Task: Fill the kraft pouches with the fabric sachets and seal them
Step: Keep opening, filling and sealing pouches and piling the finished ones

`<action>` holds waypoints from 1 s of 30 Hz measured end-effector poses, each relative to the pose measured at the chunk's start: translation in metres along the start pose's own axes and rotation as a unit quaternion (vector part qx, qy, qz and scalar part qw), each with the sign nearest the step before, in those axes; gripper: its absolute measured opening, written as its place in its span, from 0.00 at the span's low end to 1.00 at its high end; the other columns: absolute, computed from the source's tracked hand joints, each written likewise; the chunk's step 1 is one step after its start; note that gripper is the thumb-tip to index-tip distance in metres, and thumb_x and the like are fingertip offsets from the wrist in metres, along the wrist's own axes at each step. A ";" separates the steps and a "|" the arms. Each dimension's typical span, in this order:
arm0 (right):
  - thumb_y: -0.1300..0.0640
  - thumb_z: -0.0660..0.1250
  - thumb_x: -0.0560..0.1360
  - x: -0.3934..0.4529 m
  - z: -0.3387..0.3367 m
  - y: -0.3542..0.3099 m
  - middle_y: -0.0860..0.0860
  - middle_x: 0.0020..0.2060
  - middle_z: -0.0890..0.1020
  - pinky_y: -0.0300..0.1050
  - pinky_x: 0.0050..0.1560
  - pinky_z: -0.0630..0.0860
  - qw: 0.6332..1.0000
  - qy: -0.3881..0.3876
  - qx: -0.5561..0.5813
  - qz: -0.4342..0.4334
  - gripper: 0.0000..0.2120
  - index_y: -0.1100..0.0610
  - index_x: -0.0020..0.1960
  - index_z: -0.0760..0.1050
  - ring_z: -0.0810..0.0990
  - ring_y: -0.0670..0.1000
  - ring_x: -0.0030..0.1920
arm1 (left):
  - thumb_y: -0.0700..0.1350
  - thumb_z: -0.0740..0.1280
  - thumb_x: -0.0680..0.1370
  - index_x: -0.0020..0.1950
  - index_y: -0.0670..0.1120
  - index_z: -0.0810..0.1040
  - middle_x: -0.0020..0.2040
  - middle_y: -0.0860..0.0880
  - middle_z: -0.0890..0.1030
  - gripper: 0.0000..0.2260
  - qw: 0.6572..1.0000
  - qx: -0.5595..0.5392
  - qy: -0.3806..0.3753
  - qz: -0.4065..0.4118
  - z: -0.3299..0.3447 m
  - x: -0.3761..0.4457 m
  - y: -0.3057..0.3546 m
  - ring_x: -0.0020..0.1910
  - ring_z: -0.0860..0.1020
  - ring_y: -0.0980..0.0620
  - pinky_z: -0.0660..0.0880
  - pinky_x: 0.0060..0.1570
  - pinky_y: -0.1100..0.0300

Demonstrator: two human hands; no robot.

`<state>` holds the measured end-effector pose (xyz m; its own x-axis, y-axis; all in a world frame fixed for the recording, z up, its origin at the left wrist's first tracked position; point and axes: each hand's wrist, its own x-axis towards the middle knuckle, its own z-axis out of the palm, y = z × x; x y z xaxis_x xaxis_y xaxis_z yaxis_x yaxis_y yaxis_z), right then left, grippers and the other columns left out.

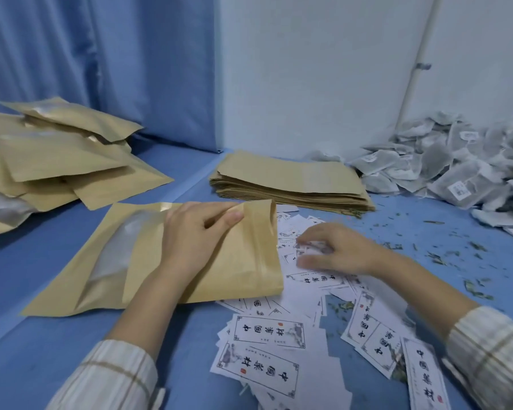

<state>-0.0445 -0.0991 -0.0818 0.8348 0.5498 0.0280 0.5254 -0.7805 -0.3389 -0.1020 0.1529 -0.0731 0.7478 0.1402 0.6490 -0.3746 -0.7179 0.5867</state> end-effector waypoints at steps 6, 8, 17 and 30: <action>0.42 0.70 0.69 -0.003 0.016 0.012 0.44 0.58 0.78 0.22 0.51 0.63 0.995 0.087 0.030 -0.030 0.20 0.50 0.58 0.78 0.71 0.35 0.52 | 0.55 0.67 0.76 0.50 0.59 0.83 0.44 0.62 0.82 0.07 1.000 0.014 -0.022 0.001 0.003 -0.001 0.000 0.48 0.77 0.59 0.70 0.58 0.51; 0.45 0.72 0.68 -0.001 0.017 0.012 0.42 0.48 0.80 0.23 0.42 0.66 0.987 0.131 0.092 0.002 0.10 0.48 0.47 0.79 0.74 0.35 0.44 | 0.56 0.67 0.75 0.49 0.61 0.83 0.45 0.61 0.83 0.06 0.999 0.005 -0.031 -0.011 0.006 0.001 0.001 0.50 0.77 0.59 0.70 0.57 0.56; 0.55 0.70 0.73 -0.008 -0.002 0.021 0.45 0.26 0.75 0.35 0.27 0.67 0.942 0.113 0.295 0.114 0.03 0.49 0.45 0.82 0.69 0.47 0.28 | 0.55 0.68 0.75 0.49 0.60 0.83 0.45 0.61 0.83 0.06 0.999 -0.010 -0.035 -0.007 0.023 0.005 0.008 0.46 0.72 0.75 0.63 0.48 0.78; 0.51 0.72 0.71 -0.020 -0.031 0.004 0.42 0.35 0.82 0.30 0.36 0.71 0.941 0.206 0.264 0.054 0.04 0.48 0.38 0.82 0.77 0.38 0.36 | 0.56 0.68 0.74 0.49 0.59 0.84 0.38 0.65 0.79 0.07 1.000 -0.017 -0.002 0.004 0.023 0.003 0.009 0.44 0.73 0.74 0.63 0.47 0.79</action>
<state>-0.0542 -0.1227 -0.0550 0.9284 0.2292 0.2926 0.3705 -0.5087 -0.7771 -0.0902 0.1316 -0.0770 0.7460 0.1318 0.6527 -0.3995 -0.6956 0.5971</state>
